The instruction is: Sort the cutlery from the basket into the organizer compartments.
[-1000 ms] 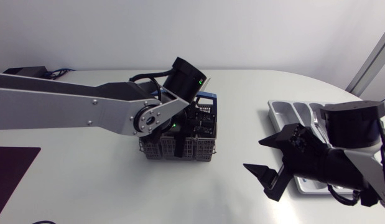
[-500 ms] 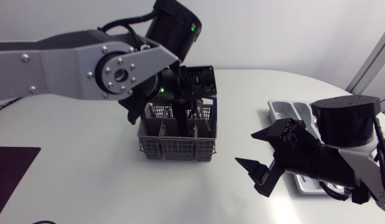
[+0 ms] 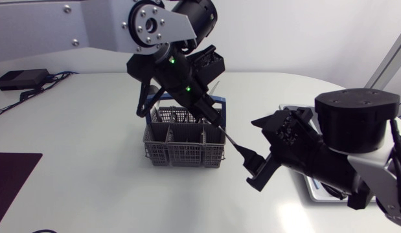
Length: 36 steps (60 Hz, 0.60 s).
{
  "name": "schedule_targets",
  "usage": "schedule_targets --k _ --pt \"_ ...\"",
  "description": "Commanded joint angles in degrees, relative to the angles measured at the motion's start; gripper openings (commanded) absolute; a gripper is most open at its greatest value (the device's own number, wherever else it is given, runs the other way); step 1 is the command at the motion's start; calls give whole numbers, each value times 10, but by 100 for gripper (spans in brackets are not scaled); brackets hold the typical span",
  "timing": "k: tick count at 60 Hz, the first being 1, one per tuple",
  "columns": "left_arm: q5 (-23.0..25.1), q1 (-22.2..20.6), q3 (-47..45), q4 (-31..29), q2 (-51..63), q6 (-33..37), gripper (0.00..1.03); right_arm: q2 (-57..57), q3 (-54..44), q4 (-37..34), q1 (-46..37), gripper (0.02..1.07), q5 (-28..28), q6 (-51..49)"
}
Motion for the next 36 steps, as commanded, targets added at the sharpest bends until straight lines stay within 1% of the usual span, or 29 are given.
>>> schedule_targets --k 1,6,10,13,15,22,36 --pt "30 7 34 -14 16 -47 3 25 17 20 14 73 14 4" --pt "58 12 50 -33 26 -62 3 44 20 35 29 66 27 -4" --pt "60 15 54 -37 26 -69 3 55 23 42 33 61 31 -10" --pt "67 15 58 -42 26 -74 3 59 23 49 35 61 34 -13" --pt "73 13 60 -49 25 -76 3 65 23 52 36 56 34 -16" --pt "76 7 65 -60 24 -82 3 69 23 66 39 47 36 -23" --pt "101 4 65 -71 24 -85 3 97 25 90 49 44 58 -32"
